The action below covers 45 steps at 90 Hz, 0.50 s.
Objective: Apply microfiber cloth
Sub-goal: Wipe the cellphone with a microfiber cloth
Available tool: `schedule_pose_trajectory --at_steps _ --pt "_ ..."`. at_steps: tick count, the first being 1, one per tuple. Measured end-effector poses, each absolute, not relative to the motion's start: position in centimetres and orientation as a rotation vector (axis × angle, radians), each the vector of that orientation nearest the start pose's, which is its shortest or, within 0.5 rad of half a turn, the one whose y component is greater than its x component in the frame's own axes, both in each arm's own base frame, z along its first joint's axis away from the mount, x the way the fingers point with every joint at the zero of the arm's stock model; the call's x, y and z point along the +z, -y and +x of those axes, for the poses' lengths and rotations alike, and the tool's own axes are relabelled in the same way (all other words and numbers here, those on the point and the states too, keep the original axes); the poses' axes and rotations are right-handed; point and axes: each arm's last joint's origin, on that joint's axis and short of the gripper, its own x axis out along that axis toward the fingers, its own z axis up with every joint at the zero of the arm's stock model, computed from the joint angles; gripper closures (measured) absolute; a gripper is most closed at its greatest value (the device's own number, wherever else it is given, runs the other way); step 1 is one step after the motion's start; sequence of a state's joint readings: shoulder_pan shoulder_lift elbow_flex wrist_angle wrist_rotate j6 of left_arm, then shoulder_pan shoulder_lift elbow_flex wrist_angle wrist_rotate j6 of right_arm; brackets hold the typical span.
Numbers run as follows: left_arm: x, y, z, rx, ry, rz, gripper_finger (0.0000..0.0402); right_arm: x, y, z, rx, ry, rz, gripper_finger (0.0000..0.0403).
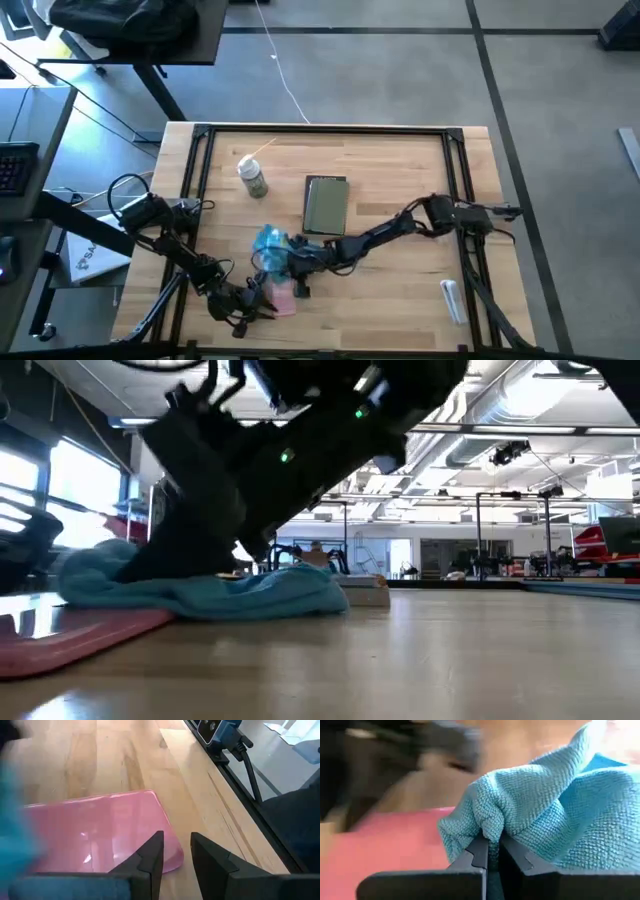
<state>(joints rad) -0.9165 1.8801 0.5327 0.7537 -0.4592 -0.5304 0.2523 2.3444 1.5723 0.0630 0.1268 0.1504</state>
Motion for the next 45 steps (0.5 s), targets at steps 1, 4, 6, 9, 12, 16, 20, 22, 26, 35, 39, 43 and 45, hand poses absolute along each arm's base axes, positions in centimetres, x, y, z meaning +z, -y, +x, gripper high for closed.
schedule_pose_trajectory --at_steps 1,4,6,9,12,16,20,22,26,35,39,43,45 --pt "7.7 22.3 18.7 -0.305 -0.56 -0.132 0.0324 10.2 -11.8 48.0 0.062 -0.71 0.006 0.0403" --pt "7.7 22.3 18.7 -0.305 -0.56 -0.133 0.0324 10.5 -11.3 48.0 0.05 -0.725 -0.007 0.0403" --pt "7.7 22.3 18.7 -0.306 -0.56 -0.133 0.0324 10.5 -11.0 47.8 0.042 -0.747 -0.017 0.0403" --pt "7.7 22.3 18.7 -0.307 -0.56 -0.135 0.0324 10.6 -10.6 47.6 0.034 -0.783 -0.03 0.0403" --pt "7.7 22.3 18.7 -0.305 -0.562 -0.141 0.0324 10.8 -10.3 47.4 0.036 -0.804 -0.039 0.0403" --pt "7.7 22.3 18.7 -0.305 -0.562 -0.143 0.0324 11.4 -10.1 47.1 0.034 -0.832 -0.059 0.0403" --pt "7.7 22.3 18.7 -0.304 -0.562 -0.146 0.0324 12.1 -9.9 46.6 0.026 -0.865 -0.087 0.0403" --pt "7.7 22.3 18.7 -0.304 -0.563 -0.148 0.0324 12.4 -10.0 46.5 0.022 -0.872 -0.101 0.0403" --pt "7.7 22.3 18.7 -0.303 -0.562 -0.148 0.0324 13.2 -10.1 46.0 0.008 -0.886 -0.123 0.0403" --pt "7.7 22.3 18.7 -0.303 -0.563 -0.148 0.0324 14.6 -10.8 45.2 0.011 -0.906 -0.155 0.0403" --pt "7.7 22.3 18.7 -0.303 -0.562 -0.149 0.0324 14.9 -11.4 45.1 0.03 -0.901 -0.151 0.0403" --pt "7.7 22.3 18.7 -0.303 -0.562 -0.146 0.0324 15.0 -11.9 45.0 0.051 -0.888 -0.141 0.0403" --pt "7.7 22.3 18.7 -0.303 -0.56 -0.142 0.0324 15.0 -12.3 45.0 0.06 -0.876 -0.138 0.0403"
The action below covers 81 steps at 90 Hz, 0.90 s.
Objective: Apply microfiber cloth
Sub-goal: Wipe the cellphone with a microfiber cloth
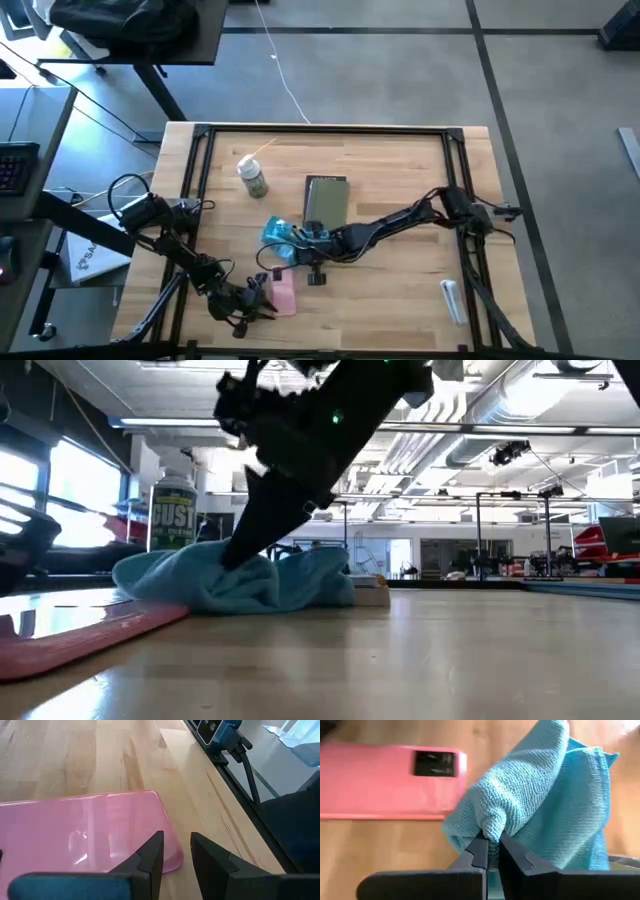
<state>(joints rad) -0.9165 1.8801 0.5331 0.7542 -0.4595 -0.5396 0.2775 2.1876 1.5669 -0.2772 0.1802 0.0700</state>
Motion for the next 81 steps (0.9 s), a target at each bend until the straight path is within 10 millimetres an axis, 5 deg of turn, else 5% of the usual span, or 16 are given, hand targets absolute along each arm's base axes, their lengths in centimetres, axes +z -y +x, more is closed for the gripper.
schedule_pose_trajectory --at_steps 29,81 --pt "7.7 22.1 18.9 -0.298 -0.545 -0.082 0.0324 11.1 -16.4 46.2 0.164 -0.74 -0.014 0.0403" --pt "8.7 22.2 19.3 -0.215 -0.417 -0.081 0.0324 12.2 -24.8 42.8 0.323 -0.713 0.201 0.0403"
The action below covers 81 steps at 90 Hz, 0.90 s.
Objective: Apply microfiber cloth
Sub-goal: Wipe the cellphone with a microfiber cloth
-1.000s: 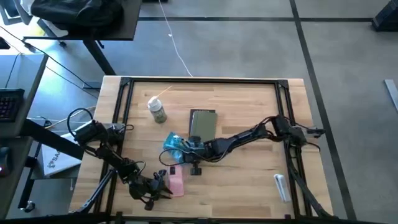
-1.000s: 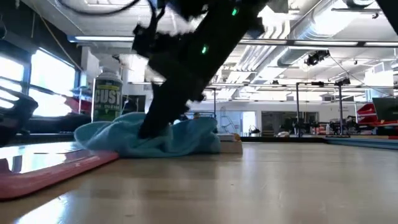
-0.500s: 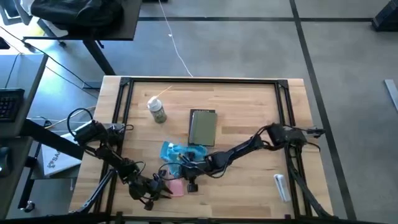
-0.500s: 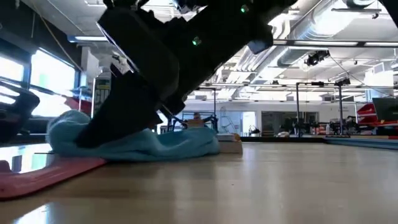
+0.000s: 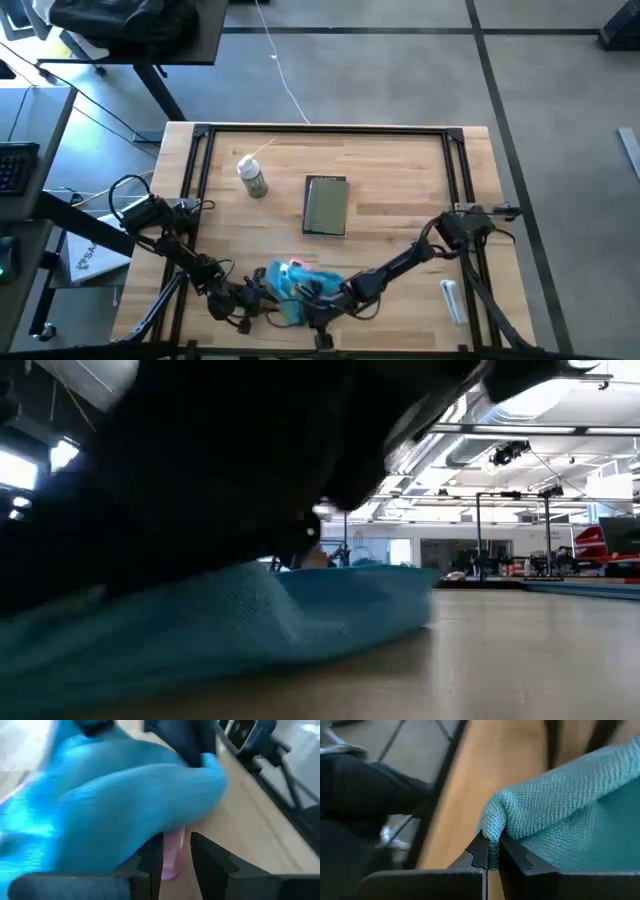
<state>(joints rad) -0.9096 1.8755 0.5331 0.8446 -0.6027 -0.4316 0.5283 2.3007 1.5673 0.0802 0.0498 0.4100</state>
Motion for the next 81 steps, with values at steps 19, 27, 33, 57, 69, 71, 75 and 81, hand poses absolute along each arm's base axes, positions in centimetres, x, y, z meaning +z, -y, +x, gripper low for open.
schedule_pose_trajectory --at_steps 19,27,33,57,69,71,75,81 --pt "12.5 22.6 18.8 -0.308 -0.347 -0.067 0.0324 16.7 -24.7 41.8 0.133 -0.611 0.116 0.0403" --pt "13.8 22.4 18.0 -0.319 -0.372 -0.046 0.0324 17.2 -24.4 41.8 0.091 -0.577 0.071 0.0403" --pt "14.4 22.1 17.3 -0.309 -0.419 -0.045 0.0324 16.9 -24.2 42.1 0.089 -0.574 0.061 0.0403" --pt "14.5 20.7 14.9 -0.135 -0.565 -0.069 0.0324 12.6 -23.0 44.2 0.078 -0.553 0.096 0.0403" --pt "14.2 20.5 14.7 -0.112 -0.587 -0.076 0.0324 11.3 -21.7 45.4 0.051 -0.513 0.12 0.0403" --pt "14.2 20.5 14.7 -0.11 -0.588 -0.076 0.0324 11.1 -21.4 45.6 0.045 -0.511 0.122 0.0403" --pt "14.2 20.5 14.7 -0.109 -0.591 -0.073 0.0324 10.8 -20.9 45.9 0.038 -0.506 0.127 0.0403" --pt "14.2 20.4 14.7 -0.105 -0.588 -0.071 0.0324 10.3 -20.3 46.4 0.061 -0.508 0.143 0.0403"
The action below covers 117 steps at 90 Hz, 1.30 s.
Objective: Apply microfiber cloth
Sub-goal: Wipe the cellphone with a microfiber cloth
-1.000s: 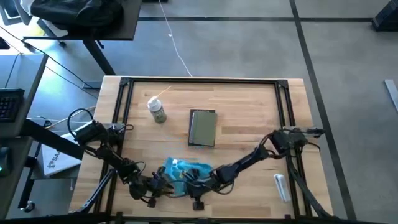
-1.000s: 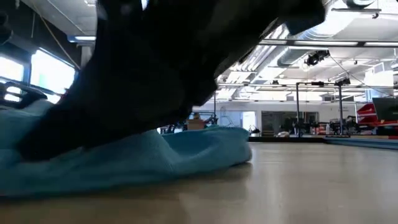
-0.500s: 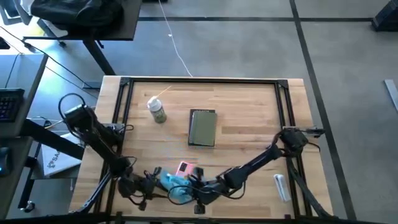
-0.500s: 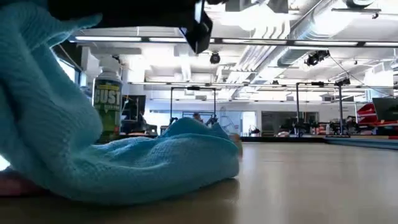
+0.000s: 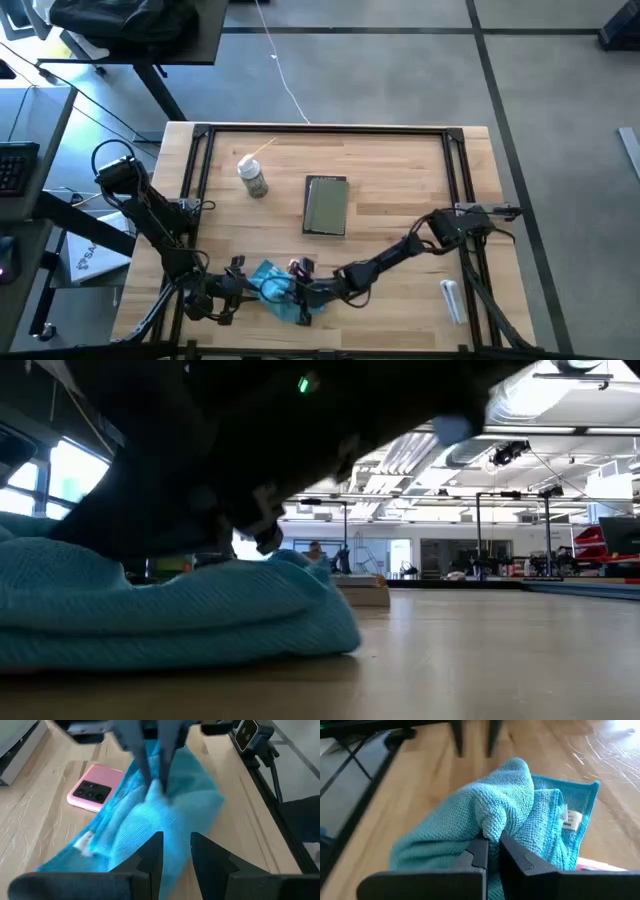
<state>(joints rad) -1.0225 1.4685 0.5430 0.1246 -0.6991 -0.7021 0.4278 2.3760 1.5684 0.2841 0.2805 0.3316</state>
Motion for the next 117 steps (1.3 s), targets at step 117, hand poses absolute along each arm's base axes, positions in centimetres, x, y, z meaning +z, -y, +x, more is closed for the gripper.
schedule_pose_trajectory --at_steps 117 --pt "8.8 15.4 32.1 -0.232 -0.533 0.131 0.0324 16.7 -26.1 38.3 0.251 -0.904 0.128 0.0403"
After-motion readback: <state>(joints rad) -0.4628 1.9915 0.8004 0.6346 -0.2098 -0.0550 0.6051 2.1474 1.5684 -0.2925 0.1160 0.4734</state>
